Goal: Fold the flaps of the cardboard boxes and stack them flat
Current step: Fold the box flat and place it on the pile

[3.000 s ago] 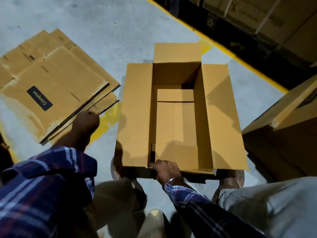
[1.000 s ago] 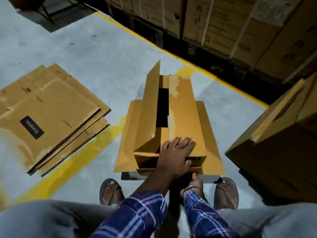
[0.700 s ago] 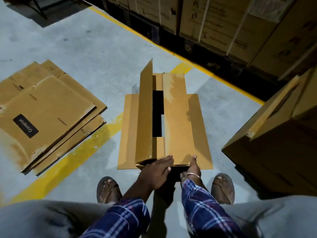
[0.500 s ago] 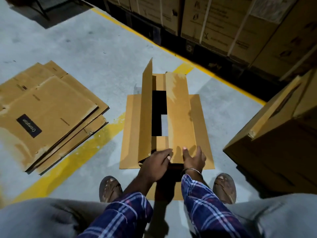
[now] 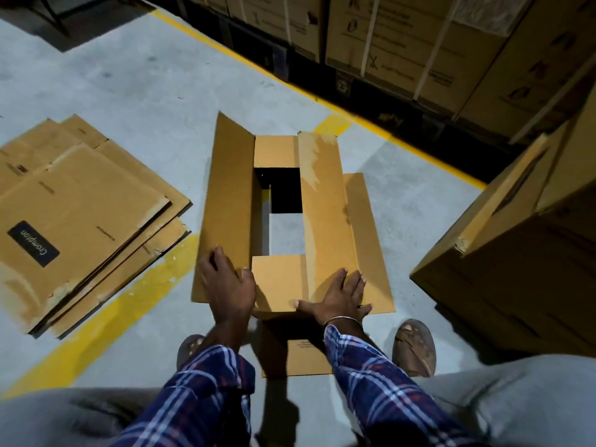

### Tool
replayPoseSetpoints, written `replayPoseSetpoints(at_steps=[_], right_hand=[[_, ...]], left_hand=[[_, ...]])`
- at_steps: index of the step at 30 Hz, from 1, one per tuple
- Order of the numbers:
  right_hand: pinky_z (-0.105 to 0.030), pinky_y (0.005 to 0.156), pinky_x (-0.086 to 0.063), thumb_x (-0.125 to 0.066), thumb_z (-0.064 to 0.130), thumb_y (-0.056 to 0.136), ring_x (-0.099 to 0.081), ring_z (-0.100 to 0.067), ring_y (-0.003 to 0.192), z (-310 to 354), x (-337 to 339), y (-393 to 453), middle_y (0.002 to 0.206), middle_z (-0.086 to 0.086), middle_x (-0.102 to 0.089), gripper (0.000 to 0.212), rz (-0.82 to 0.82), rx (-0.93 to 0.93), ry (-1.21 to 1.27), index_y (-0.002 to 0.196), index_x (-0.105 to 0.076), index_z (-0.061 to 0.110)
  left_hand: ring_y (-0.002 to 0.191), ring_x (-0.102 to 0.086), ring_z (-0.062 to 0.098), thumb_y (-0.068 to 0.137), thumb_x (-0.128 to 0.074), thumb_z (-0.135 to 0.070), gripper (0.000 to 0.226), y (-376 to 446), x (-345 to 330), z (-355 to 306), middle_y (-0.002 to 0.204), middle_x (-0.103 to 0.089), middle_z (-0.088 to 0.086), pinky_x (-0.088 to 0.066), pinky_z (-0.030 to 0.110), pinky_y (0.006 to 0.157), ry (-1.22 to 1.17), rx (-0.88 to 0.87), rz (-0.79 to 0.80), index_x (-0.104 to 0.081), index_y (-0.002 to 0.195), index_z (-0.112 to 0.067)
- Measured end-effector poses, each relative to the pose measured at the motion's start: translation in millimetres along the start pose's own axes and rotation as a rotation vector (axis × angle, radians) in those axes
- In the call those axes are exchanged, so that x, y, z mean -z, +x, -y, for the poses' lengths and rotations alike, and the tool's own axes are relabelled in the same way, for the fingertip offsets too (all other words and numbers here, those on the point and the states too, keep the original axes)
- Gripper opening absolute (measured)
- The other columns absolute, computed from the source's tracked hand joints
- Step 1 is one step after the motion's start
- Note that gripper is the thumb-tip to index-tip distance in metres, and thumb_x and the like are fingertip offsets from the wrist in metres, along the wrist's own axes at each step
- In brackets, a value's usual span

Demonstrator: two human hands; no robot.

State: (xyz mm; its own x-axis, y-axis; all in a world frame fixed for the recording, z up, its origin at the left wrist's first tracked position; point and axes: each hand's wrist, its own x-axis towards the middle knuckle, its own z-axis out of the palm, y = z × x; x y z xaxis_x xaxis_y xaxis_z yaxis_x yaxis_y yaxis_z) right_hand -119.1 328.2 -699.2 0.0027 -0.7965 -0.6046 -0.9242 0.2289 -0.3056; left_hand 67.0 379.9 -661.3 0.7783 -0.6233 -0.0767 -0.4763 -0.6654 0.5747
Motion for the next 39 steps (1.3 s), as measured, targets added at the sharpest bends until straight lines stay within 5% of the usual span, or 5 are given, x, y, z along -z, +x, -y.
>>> replayPoseSetpoints(at_steps=[15,22,27,31,39], right_hand=[[-0.060,0.114,-0.027,-0.065,0.071,0.075,0.001,-0.036,0.153,-5.4,2.7,-1.3,0.167,-0.015,0.005,0.118,-0.110,0.060,-0.048,0.160,-0.002,0.018],[-0.058,0.114,-0.027,-0.063,0.070,0.076,-0.001,-0.033,0.153,-10.2,11.1,-0.9,0.168,-0.010,0.001,0.114,-0.073,0.084,0.008,0.160,-0.004,0.021],[-0.057,0.117,-0.027,-0.066,0.069,0.074,-0.003,-0.031,0.153,-11.7,16.1,-3.1,0.169,-0.005,-0.001,0.114,-0.040,0.082,0.081,0.160,-0.007,0.025],[-0.051,0.119,-0.028,-0.069,0.064,0.077,-0.012,-0.029,0.152,-20.6,30.0,-4.4,0.168,-0.001,-0.009,0.107,0.005,0.110,0.213,0.161,-0.013,0.028],[-0.051,0.104,-0.050,-0.051,0.063,0.089,-0.061,-0.021,0.117,-48.7,68.6,-9.9,0.123,0.005,-0.067,0.032,-0.172,0.024,0.919,0.109,-0.068,0.045]], left_hand=[[0.112,-0.056,0.018,0.094,-0.060,-0.063,0.056,38.9,-51.9,52.1,0.127,-0.062,0.000,-0.046,0.040,0.101,-0.474,0.569,0.785,-0.055,0.131,-0.021],[0.110,-0.063,0.025,0.102,-0.054,-0.052,0.042,34.1,-59.4,54.8,0.118,-0.069,0.007,-0.051,0.045,0.101,-0.471,0.586,0.807,-0.060,0.125,-0.018],[0.105,-0.070,0.029,0.061,-0.072,-0.082,0.095,35.0,-76.1,63.7,0.120,-0.071,0.006,-0.057,0.052,0.093,-0.490,0.575,0.748,-0.054,0.133,-0.023],[0.096,-0.067,0.025,0.084,-0.068,-0.067,0.060,33.2,-63.6,50.8,0.112,-0.069,0.008,-0.050,0.032,0.071,-0.459,0.578,0.752,-0.061,0.119,-0.019],[0.107,-0.066,0.035,0.084,-0.072,-0.060,0.077,43.4,-58.4,61.5,0.131,-0.063,0.016,-0.060,0.044,0.083,-0.268,0.417,0.650,-0.051,0.138,-0.009]])
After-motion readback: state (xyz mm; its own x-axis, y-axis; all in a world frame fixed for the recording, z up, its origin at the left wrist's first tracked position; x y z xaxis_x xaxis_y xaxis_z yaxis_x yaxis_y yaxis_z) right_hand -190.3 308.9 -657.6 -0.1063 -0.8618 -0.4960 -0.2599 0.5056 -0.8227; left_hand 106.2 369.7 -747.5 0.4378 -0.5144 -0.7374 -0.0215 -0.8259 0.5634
